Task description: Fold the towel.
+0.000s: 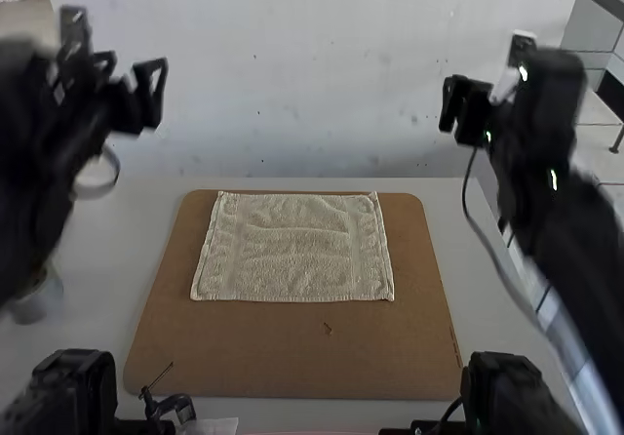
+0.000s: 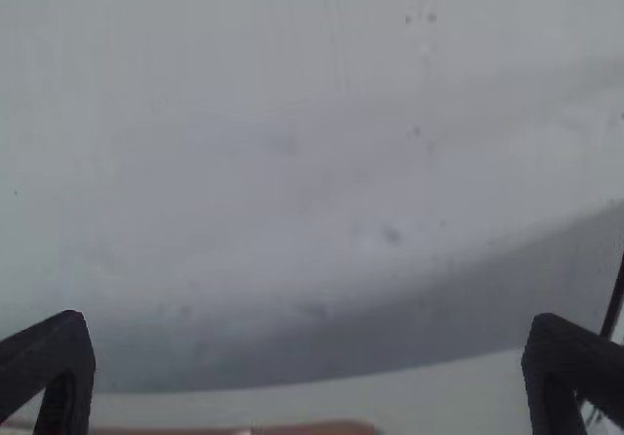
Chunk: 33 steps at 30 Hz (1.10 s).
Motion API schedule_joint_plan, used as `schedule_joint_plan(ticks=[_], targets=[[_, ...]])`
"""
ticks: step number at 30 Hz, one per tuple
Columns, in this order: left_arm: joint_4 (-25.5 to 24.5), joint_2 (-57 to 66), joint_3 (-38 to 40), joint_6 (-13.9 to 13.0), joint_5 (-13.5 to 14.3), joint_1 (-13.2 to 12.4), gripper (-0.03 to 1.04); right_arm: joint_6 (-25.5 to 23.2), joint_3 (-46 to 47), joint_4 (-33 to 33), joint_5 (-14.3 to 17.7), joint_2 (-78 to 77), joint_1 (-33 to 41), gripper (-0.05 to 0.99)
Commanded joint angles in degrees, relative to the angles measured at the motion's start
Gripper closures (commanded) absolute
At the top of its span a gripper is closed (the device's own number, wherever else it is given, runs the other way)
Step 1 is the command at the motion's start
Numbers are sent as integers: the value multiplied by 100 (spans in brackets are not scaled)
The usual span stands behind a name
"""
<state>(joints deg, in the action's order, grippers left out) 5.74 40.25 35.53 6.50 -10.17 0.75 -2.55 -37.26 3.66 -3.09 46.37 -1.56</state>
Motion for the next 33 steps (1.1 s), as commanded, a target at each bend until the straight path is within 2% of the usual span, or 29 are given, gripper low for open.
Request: schedule_joint_plan(ticks=[1,3,4,6,9,11,12,15,17,20,23,28,31,33], targets=[[-284,1714,640,-351,-231,-49,5,-106,-484,-120,-376,1243,16,-3],[-345,2558,912,-351,-239,-67,5,-106,-590,21,-499,1797,7,-3],[-380,2954,1026,-351,-257,-58,5,-123,-634,109,-675,2043,7,-3],[-354,3569,1141,-264,-389,-146,5,-211,-713,196,-868,2429,-28,-3],[41,4263,1132,255,-986,-480,5,-220,-792,328,-921,2948,-46,-3],[481,4553,1026,536,-1206,-682,5,-211,-810,513,-956,3238,-81,-3],[780,4694,974,589,-1197,-699,5,-211,-801,636,-965,3352,-99,-3],[1079,4922,859,624,-1197,-699,5,-229,-836,794,-1079,3651,-151,-3],[1087,5063,850,633,-1189,-691,5,-378,-836,1031,-1220,3932,-134,-3],[1087,5186,780,633,-1189,-682,5,-378,-994,1067,-1264,4425,-81,-3],[1087,5186,631,615,-1171,-612,5,-528,-1249,1084,-1589,4987,-81,-3],[1087,5045,385,545,-1189,-550,5,-519,-1750,1040,-1677,5857,218,-1],[1087,4905,279,536,-1189,-550,5,-545,-2137,838,-1835,6314,367,4],[1087,4790,200,501,-1180,-550,5,-554,-2383,706,-1844,6639,508,5]])
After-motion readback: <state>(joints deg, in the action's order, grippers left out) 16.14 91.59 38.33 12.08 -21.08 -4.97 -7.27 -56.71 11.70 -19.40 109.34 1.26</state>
